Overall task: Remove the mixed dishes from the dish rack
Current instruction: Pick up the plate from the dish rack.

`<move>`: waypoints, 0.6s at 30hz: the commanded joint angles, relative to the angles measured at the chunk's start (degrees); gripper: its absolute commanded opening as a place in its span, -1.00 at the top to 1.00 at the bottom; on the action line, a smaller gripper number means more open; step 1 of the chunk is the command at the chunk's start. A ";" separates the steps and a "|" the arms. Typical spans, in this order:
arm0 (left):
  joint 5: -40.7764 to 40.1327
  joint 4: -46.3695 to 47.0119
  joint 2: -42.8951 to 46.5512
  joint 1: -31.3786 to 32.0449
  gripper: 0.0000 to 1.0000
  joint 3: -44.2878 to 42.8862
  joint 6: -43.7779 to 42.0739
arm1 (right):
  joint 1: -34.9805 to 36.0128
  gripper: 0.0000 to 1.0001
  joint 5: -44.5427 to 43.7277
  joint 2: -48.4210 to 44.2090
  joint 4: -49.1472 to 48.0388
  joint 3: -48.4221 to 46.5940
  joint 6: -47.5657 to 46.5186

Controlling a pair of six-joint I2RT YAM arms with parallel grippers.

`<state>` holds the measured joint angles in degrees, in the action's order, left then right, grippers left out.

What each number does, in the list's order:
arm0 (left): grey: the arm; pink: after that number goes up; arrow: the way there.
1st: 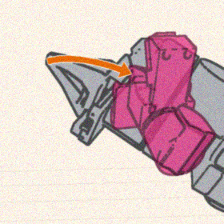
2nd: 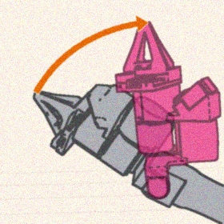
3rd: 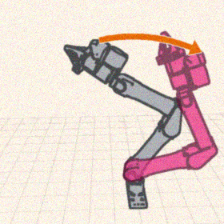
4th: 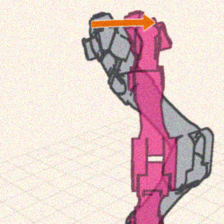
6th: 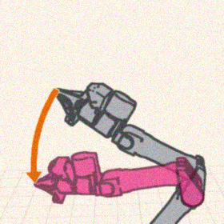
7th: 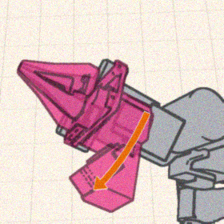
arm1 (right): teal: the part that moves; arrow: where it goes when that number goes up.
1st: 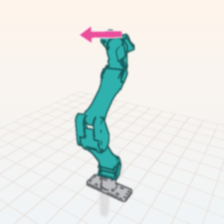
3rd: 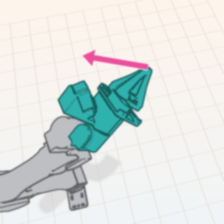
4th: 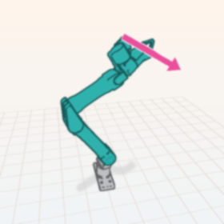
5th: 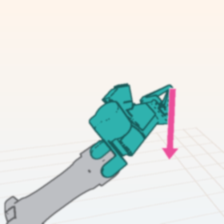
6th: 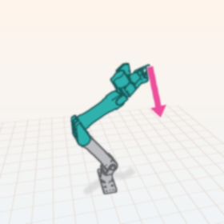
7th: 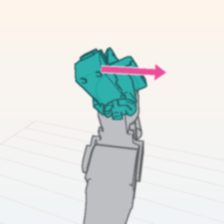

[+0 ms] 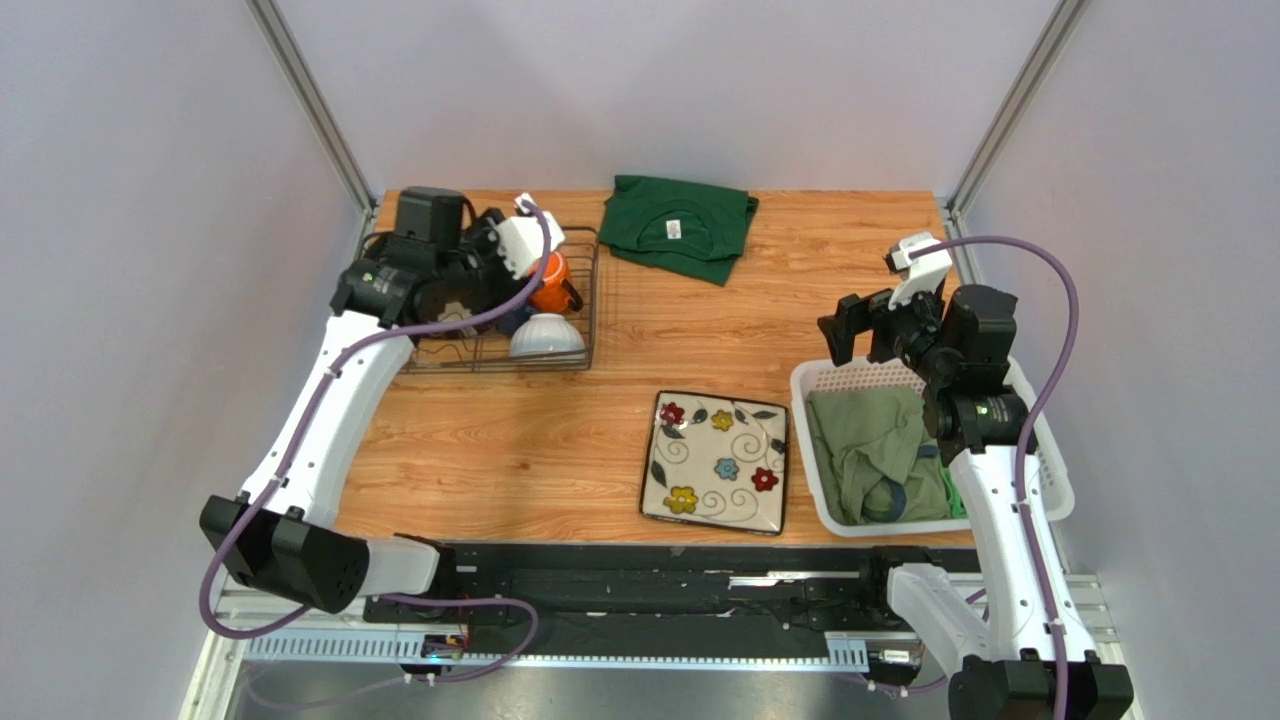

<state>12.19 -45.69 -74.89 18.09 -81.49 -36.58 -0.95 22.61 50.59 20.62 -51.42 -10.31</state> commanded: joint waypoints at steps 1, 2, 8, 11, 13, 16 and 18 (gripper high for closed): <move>-2.33 -9.32 -2.97 -6.82 -0.38 -6.92 -23.07 | -0.19 -0.99 1.03 -0.93 -1.02 -1.05 0.29; -2.52 -10.11 -3.85 -7.79 -0.38 -8.40 -26.06 | -0.19 -0.99 1.12 -1.02 -1.11 -1.05 0.37; -5.41 -15.91 -8.50 -12.98 -0.36 -12.71 -42.69 | -0.10 -0.99 1.56 -0.67 -0.93 -1.14 0.29; -5.07 -17.68 -11.14 -14.57 -0.36 -14.65 -46.91 | 0.07 -0.99 1.73 -0.58 -0.85 -1.32 0.20; -4.72 -17.50 -11.85 -15.36 -0.36 -14.92 -49.46 | 0.16 -0.99 1.82 -0.67 -0.76 -1.32 0.29; -4.63 -15.75 -12.91 -15.80 -0.35 -14.57 -51.39 | 0.25 -0.99 2.09 -0.67 -0.76 -1.32 0.20; -5.59 -14.52 -13.87 -15.98 -0.33 -14.13 -53.32 | 0.25 -0.99 2.09 -0.67 -0.76 -1.23 0.20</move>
<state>6.70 -60.88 -88.05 2.72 -93.82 -82.48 -0.91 23.73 50.50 20.67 -51.42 -10.31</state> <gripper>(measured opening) 0.675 0.993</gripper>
